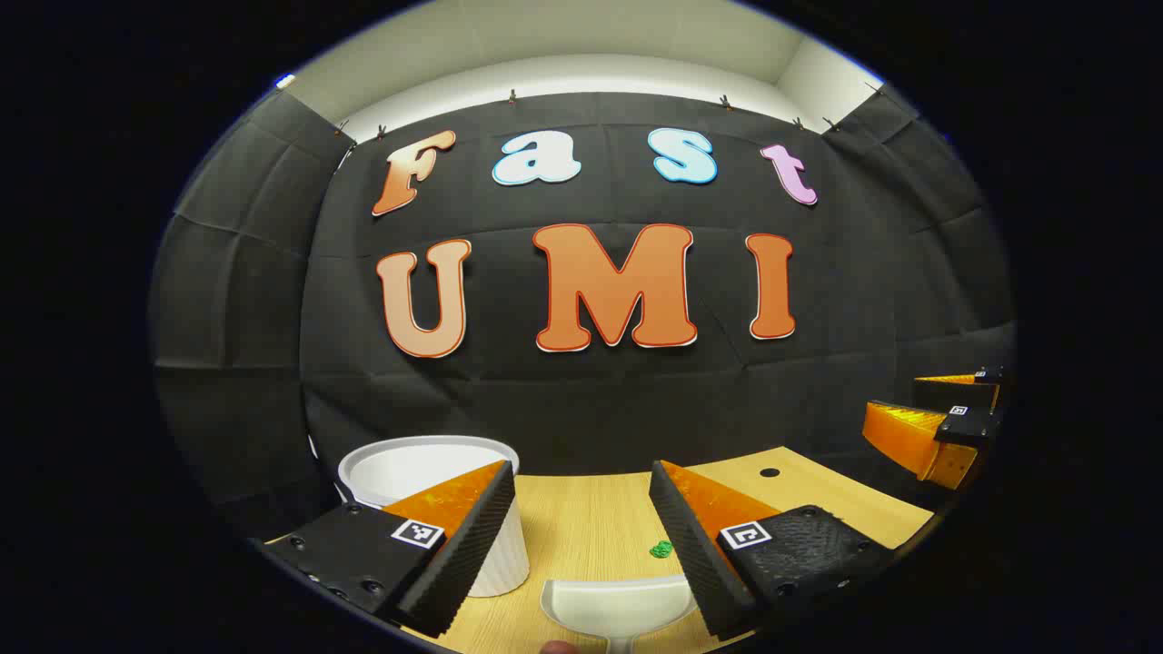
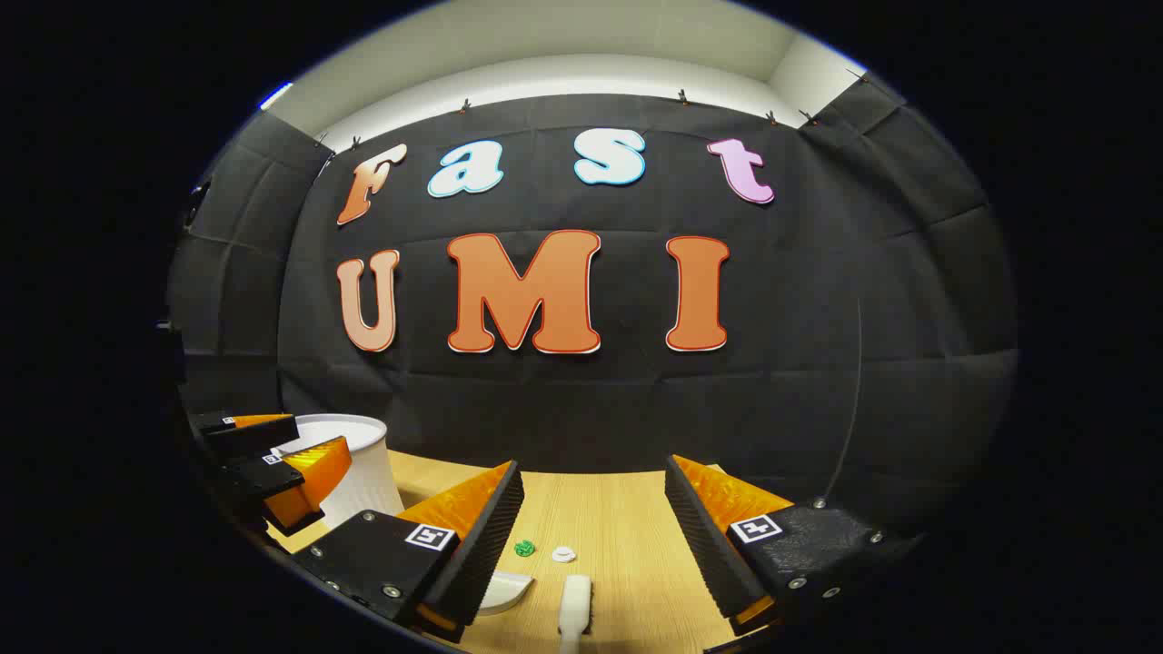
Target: Pick up the small broom and dustpan from the desktop, sweep the trash into the dustpan with the broom, and then empty the trash into the garbage bin.
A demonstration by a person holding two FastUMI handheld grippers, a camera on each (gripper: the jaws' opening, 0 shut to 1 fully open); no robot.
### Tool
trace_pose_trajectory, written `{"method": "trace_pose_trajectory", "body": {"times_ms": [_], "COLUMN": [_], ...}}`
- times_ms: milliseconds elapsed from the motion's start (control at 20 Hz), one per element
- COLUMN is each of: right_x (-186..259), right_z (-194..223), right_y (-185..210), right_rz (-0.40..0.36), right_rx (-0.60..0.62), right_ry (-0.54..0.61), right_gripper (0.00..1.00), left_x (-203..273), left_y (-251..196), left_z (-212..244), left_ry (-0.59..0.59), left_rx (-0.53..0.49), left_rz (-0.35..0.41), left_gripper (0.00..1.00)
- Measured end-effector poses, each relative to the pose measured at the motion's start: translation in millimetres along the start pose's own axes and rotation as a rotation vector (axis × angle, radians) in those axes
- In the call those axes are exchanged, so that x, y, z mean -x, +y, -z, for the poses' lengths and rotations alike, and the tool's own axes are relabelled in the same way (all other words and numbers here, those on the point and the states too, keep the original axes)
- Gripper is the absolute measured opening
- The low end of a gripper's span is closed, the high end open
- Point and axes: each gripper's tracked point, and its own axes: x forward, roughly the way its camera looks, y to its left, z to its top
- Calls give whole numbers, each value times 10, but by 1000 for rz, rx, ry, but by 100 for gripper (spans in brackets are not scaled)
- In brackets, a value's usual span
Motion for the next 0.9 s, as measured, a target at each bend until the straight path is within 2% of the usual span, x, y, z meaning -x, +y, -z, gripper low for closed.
{"method": "trace_pose_trajectory", "body": {"times_ms": [900], "right_x": [17], "right_z": [20], "right_y": [46], "right_rz": [-10], "right_rx": [11], "right_ry": [29], "right_gripper": [94], "left_x": [3], "left_y": [4], "left_z": [18], "left_ry": [9], "left_rx": [-4], "left_rz": [-10], "left_gripper": [94]}}
